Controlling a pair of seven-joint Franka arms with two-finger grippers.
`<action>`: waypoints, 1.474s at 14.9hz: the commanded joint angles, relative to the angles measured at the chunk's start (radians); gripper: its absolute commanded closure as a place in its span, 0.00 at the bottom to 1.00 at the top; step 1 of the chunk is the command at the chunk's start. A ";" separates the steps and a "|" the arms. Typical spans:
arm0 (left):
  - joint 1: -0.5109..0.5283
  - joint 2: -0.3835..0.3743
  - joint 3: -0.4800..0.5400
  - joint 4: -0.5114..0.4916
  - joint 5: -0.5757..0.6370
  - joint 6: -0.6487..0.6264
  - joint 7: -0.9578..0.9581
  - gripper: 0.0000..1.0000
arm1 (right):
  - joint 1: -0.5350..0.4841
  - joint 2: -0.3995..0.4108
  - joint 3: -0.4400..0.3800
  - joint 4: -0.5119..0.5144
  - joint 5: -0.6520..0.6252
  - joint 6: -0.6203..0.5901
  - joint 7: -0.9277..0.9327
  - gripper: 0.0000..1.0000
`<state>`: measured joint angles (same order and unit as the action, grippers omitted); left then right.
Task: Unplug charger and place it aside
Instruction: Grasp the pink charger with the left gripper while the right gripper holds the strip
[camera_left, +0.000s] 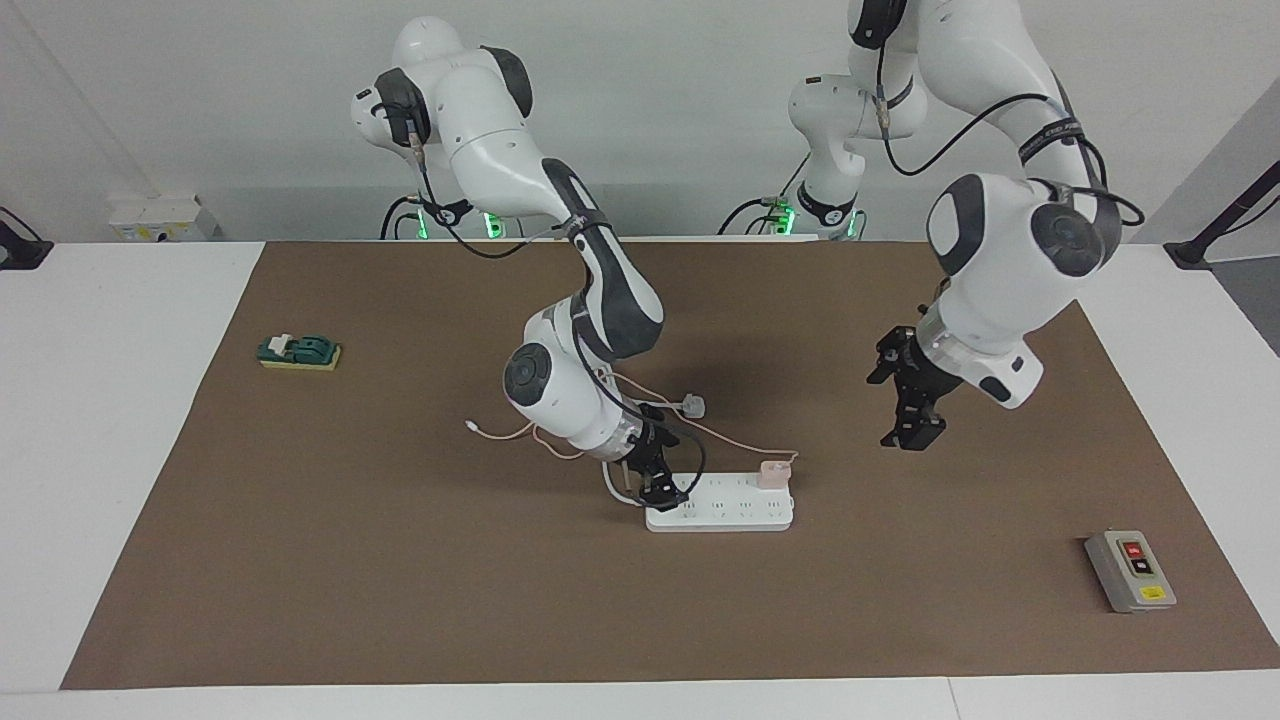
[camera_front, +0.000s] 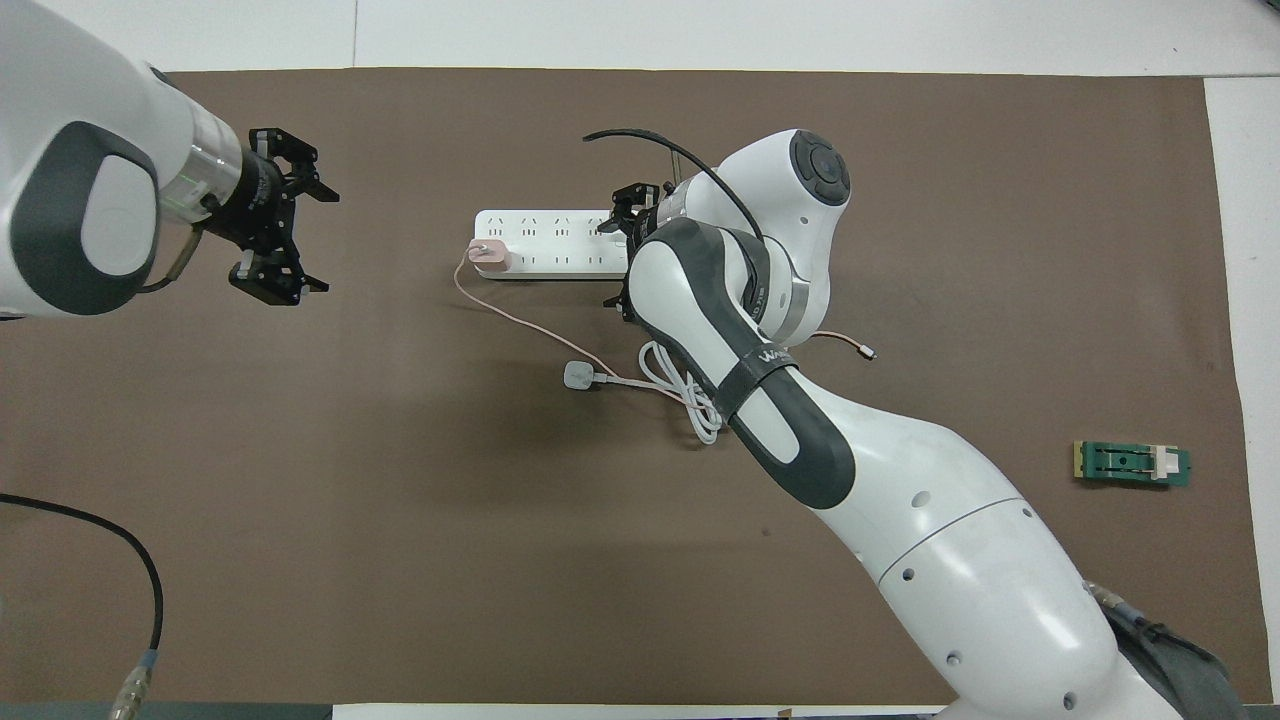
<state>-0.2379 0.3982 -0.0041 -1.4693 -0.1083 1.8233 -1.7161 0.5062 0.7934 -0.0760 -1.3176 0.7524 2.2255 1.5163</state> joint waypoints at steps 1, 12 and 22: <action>-0.058 0.161 0.026 0.171 0.048 0.002 -0.178 0.00 | -0.002 0.052 0.004 0.074 0.019 -0.010 0.019 0.00; -0.195 0.215 0.056 0.130 0.085 0.158 -0.272 0.00 | -0.022 0.116 0.004 0.170 -0.001 -0.013 0.004 0.00; -0.213 0.180 0.056 0.011 0.116 0.247 -0.270 0.00 | -0.018 0.155 0.005 0.163 -0.011 0.036 -0.044 0.00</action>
<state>-0.4278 0.6140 0.0389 -1.4106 -0.0147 2.0349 -1.9749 0.4914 0.9209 -0.0753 -1.1751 0.7535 2.2568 1.4946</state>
